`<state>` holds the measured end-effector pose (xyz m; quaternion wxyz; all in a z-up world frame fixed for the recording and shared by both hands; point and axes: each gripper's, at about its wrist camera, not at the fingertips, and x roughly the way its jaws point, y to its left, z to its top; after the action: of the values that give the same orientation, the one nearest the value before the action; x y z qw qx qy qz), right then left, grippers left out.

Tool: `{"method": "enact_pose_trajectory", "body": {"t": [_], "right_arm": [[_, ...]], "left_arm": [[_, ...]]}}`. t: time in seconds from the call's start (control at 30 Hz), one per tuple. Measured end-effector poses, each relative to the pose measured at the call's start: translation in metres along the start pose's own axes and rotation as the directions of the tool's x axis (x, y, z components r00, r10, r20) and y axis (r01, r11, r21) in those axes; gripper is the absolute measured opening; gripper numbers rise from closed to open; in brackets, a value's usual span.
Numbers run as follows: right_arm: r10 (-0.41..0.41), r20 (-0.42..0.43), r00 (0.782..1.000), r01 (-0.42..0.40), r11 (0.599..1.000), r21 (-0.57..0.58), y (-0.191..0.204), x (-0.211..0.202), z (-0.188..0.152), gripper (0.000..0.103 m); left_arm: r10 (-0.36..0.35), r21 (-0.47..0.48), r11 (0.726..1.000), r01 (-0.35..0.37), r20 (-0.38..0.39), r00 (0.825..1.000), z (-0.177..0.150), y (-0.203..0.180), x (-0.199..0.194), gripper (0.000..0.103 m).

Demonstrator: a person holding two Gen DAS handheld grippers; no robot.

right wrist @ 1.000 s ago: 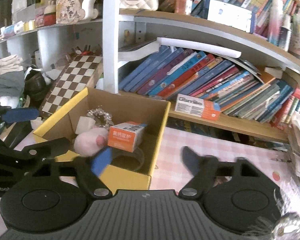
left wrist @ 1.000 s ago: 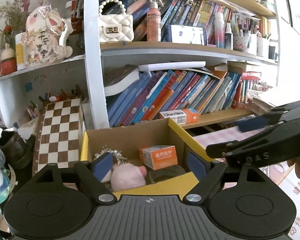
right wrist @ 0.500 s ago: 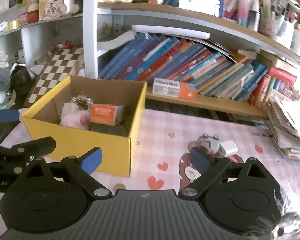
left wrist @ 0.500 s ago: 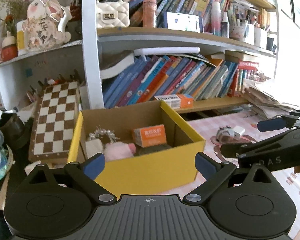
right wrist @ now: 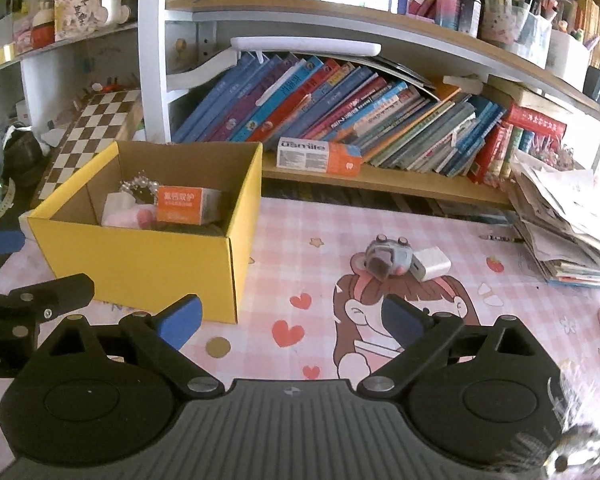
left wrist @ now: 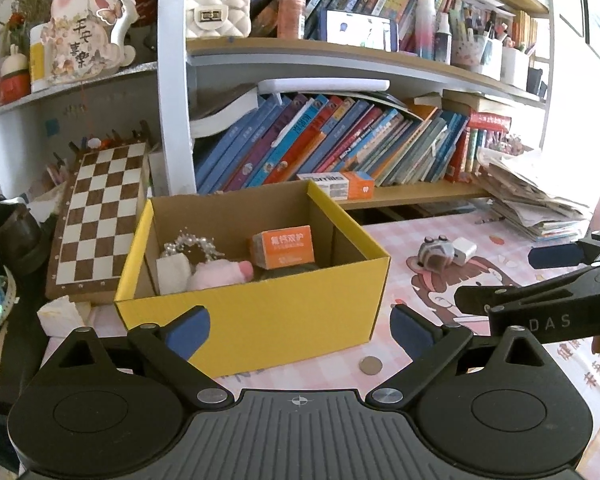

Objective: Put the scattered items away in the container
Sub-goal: 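Withdraw both tools from the yellow box toward the grey truck and white charger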

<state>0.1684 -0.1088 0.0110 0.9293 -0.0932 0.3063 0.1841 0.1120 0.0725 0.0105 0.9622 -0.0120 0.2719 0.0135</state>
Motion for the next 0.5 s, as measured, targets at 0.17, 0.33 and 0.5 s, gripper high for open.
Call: {"method": "enact_pose_trajectory", "body": {"t": [0.17,0.33,0.5], "right_arm": [[0.01,-0.006,1.0,-0.01,1.0,-0.005,-0.004,0.0,-0.004,0.097],[0.028,-0.009,1.0,-0.028,0.999,-0.02,-0.013,0.002,-0.003,0.097],[0.051,-0.016,0.999,-0.051,0.998,-0.029,-0.027,0.007,-0.003,0.097]], "left_arm": [[0.005,-0.001,1.0,-0.005,-0.006,1.0,0.0,-0.007,0.002,0.098],[0.018,-0.015,1.0,-0.018,-0.011,1.0,0.002,-0.017,0.004,0.098],[0.042,-0.028,0.999,-0.042,-0.02,0.999,0.005,-0.031,0.007,0.098]]}}
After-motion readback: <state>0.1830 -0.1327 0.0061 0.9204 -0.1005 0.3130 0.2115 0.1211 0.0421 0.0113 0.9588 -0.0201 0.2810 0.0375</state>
